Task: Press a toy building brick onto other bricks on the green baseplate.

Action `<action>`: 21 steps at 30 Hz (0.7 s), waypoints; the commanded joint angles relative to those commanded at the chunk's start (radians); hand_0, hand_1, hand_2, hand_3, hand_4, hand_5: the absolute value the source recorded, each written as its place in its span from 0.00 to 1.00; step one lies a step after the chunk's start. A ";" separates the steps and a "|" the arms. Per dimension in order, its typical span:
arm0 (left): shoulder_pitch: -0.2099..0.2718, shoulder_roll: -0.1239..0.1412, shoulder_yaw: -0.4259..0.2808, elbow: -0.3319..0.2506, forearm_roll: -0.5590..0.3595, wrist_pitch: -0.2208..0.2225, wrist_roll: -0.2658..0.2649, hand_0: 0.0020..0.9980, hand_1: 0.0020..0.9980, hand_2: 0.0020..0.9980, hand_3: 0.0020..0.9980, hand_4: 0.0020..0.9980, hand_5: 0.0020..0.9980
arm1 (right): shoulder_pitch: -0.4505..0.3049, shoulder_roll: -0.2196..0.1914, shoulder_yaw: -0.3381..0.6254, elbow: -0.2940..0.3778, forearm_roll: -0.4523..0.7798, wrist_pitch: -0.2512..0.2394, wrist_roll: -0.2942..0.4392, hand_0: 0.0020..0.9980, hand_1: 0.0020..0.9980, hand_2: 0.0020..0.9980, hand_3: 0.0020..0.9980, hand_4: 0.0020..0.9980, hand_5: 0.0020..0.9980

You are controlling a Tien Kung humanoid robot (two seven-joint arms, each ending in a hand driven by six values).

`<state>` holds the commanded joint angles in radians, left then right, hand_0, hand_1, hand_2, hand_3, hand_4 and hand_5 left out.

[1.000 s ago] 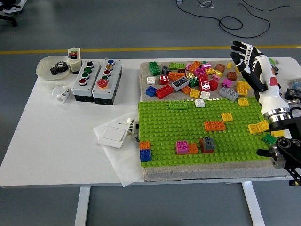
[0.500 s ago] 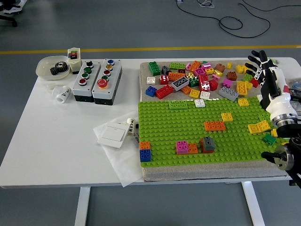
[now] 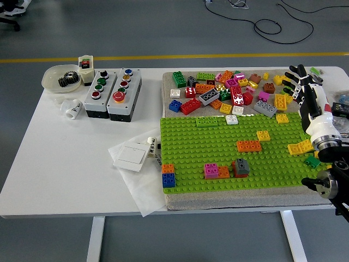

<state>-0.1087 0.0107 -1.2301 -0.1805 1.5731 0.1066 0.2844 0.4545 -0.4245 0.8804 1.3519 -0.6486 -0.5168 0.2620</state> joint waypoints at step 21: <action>0.002 0.004 0.002 0.000 -0.012 0.013 -0.004 0.79 0.78 0.79 0.58 0.62 0.63 | 0.020 0.007 0.001 -0.030 0.016 0.021 -0.016 0.85 0.80 0.83 0.84 1.00 0.92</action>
<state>-0.1067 0.0149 -1.2276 -0.1800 1.5609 0.1198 0.2807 0.4746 -0.4173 0.8811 1.3218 -0.6327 -0.4955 0.2460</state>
